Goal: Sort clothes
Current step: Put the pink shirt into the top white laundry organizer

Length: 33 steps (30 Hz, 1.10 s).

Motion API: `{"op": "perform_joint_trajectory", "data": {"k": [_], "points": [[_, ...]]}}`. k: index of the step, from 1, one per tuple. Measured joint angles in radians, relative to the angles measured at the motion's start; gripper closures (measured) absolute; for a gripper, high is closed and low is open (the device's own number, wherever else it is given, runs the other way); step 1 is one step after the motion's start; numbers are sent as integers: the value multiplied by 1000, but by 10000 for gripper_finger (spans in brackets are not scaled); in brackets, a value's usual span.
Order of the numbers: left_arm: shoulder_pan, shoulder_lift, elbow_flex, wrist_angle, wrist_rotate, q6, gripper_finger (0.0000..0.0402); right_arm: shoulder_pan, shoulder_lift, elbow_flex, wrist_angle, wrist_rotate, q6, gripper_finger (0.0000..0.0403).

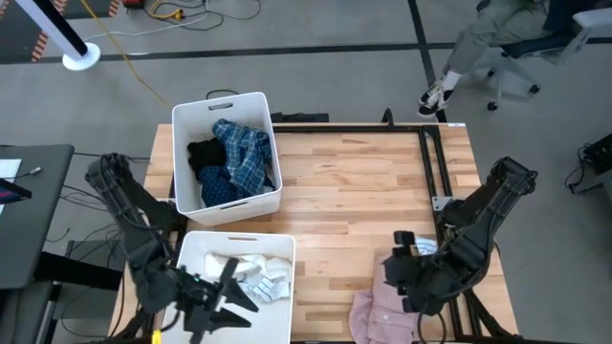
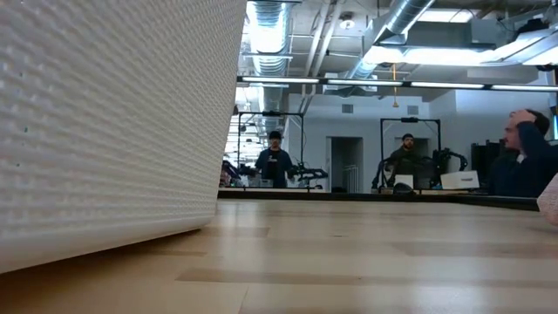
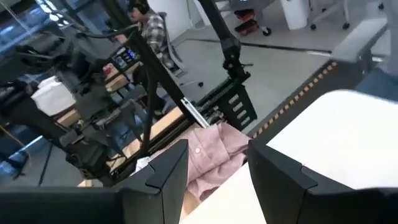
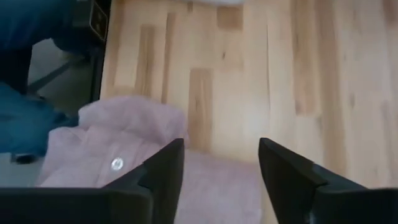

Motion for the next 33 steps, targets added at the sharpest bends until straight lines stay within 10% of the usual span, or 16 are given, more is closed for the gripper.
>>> {"op": "perform_joint_trajectory", "data": {"k": [12,33], "points": [[99,103,0,92,43,121,242,65,-1,-7,-52,-64,368,132],[275,103,0,184,425,269,242,181,0,-366,232,-110,1050,132]]}}
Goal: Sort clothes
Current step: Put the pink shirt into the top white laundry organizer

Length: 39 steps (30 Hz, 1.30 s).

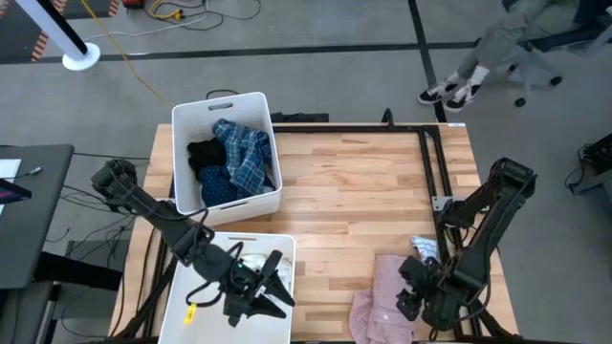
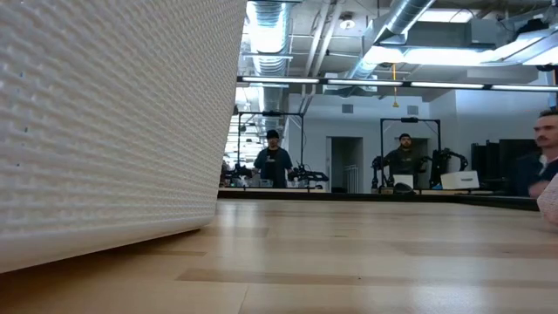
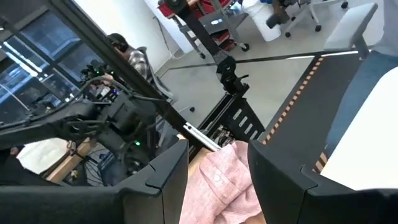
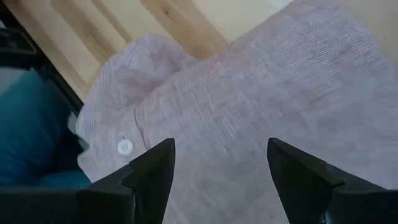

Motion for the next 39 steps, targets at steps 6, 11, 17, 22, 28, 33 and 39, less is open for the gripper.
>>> {"op": "perform_joint_trajectory", "data": {"k": [6,11,17,22,28,33,39], "points": [[51,0,0,14,97,20,242,2,11,-92,166,-1,40,132],[80,0,0,30,162,24,242,-25,44,-155,230,-28,42,132],[99,0,0,38,198,23,242,-91,107,-213,337,-61,-44,132],[100,0,0,37,200,19,242,-149,179,-228,376,-125,-167,138],[100,0,0,35,200,3,242,-186,202,-225,356,-167,-279,249],[100,0,0,32,197,-6,242,-196,177,-227,352,-135,-388,383],[102,0,0,24,196,-19,242,-220,171,-226,349,-21,-465,396]]}}
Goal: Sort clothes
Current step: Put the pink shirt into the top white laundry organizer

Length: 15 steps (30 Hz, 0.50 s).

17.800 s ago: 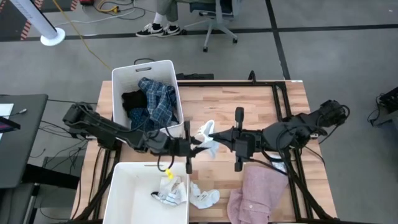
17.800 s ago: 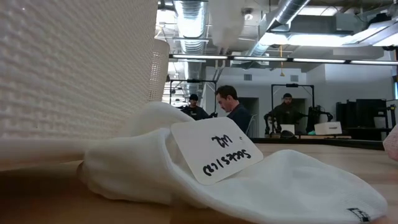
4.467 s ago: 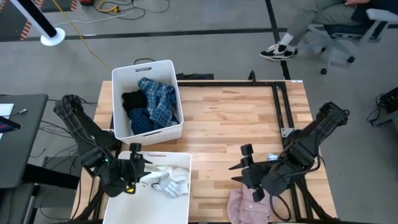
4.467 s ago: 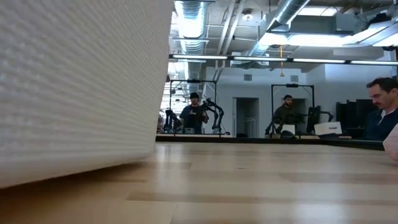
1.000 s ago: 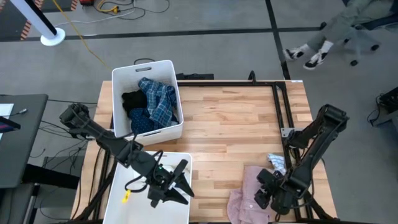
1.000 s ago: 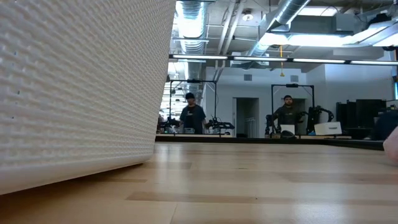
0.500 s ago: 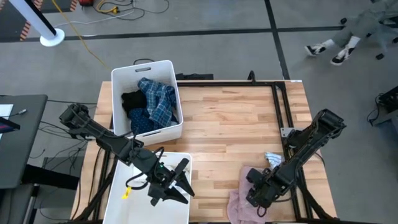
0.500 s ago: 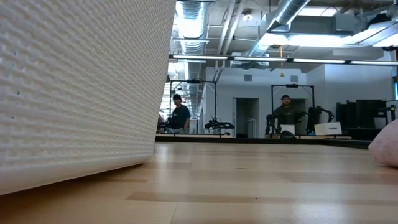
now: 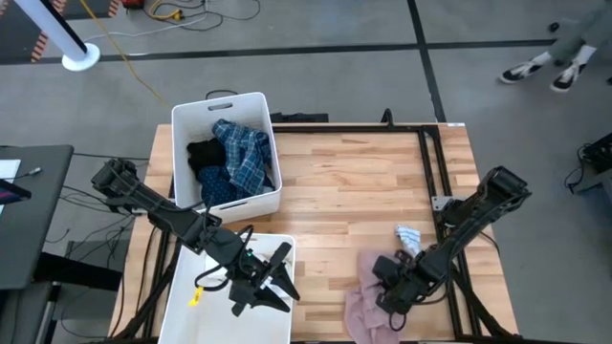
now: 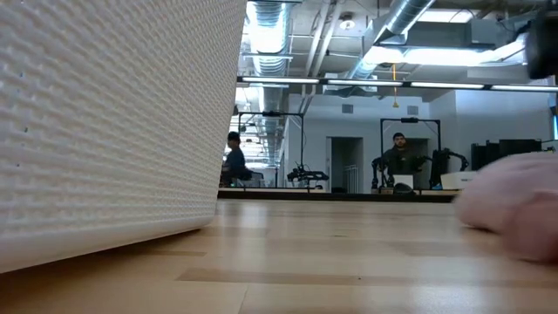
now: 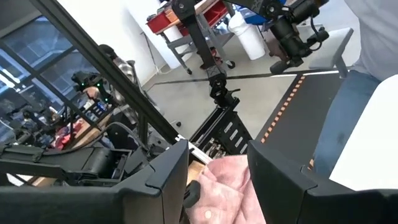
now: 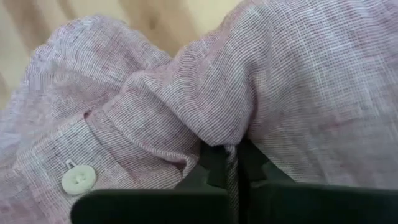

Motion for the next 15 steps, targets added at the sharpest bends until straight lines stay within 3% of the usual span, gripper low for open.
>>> {"op": "perform_joint_trajectory", "data": {"k": [5,15], "points": [[10,0,0,0,0,-15,242,-62,3,3,-14,79,-97,401],[38,0,0,-7,-2,-63,242,-314,4,3,0,93,-449,399]]}}
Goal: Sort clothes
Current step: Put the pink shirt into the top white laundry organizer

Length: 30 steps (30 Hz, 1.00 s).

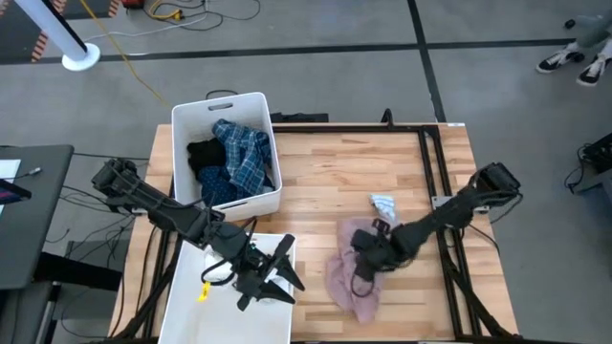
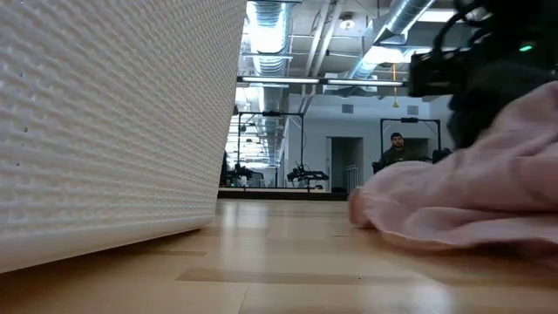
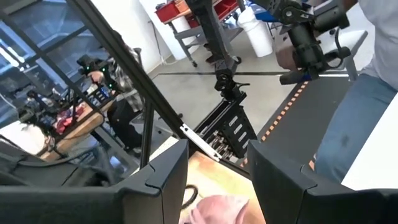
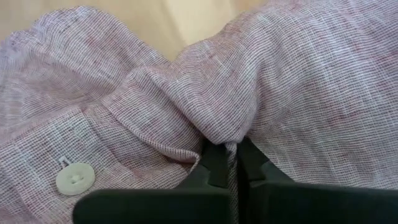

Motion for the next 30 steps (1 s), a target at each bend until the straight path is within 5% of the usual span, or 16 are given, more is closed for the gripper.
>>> {"op": "perform_joint_trajectory", "data": {"k": [10,22,30], "points": [[3,0,0,-50,-16,-34,242,-98,-78,-5,21,-8,-131,321],[3,0,-1,-71,-29,-41,242,-18,-331,-3,48,-67,-65,29],[3,0,-1,-77,-29,-41,242,31,-215,-3,79,-103,34,36]]}}
